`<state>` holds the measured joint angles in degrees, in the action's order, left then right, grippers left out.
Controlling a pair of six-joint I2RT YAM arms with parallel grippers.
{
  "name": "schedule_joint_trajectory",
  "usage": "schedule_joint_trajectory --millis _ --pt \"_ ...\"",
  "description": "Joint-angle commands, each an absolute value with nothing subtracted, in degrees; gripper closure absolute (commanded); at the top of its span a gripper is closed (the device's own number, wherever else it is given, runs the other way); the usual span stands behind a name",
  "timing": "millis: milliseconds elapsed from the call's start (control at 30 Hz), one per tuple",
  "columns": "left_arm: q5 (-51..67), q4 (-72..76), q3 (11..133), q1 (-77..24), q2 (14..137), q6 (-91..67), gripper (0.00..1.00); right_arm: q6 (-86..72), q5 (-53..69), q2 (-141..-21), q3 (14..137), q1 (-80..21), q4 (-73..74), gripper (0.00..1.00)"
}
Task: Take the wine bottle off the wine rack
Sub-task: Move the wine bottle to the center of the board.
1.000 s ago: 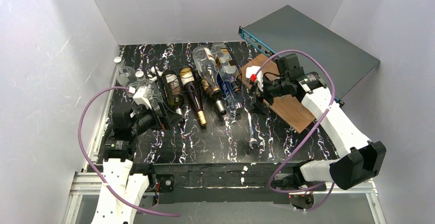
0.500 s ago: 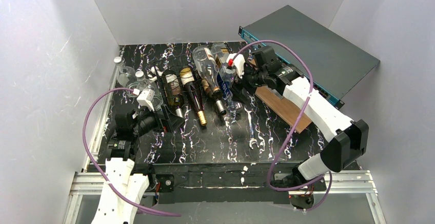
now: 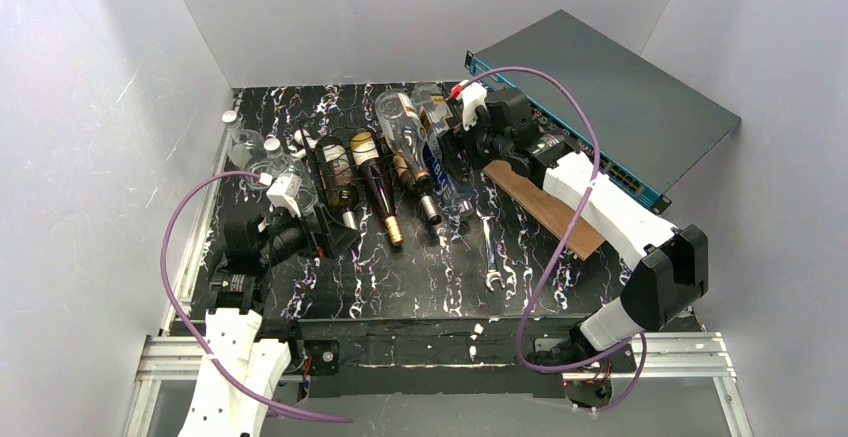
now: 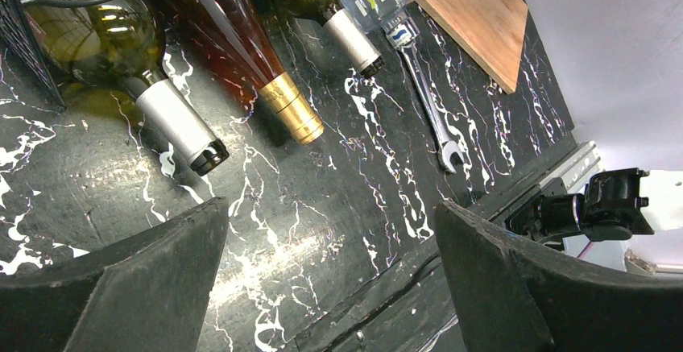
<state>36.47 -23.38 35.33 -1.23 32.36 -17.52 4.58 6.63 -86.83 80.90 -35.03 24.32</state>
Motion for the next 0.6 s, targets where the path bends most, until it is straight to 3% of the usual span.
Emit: schedule_joint_trajectory --millis 0,333,567 --pt "36.8 -23.5 35.8 -1.0 31.6 -16.5 0.02 -1.4 1.7 -87.6 79.0 -35.5 17.6 0.0" --pt "37.0 -23.5 35.8 -1.0 31.8 -16.4 0.02 -4.5 -2.7 -90.8 77.8 -35.7 12.6 0.23" --pt "37.0 -23.6 35.7 -1.0 31.8 -16.3 0.02 -4.8 -3.4 -92.1 76.7 -35.8 11.4 0.27"
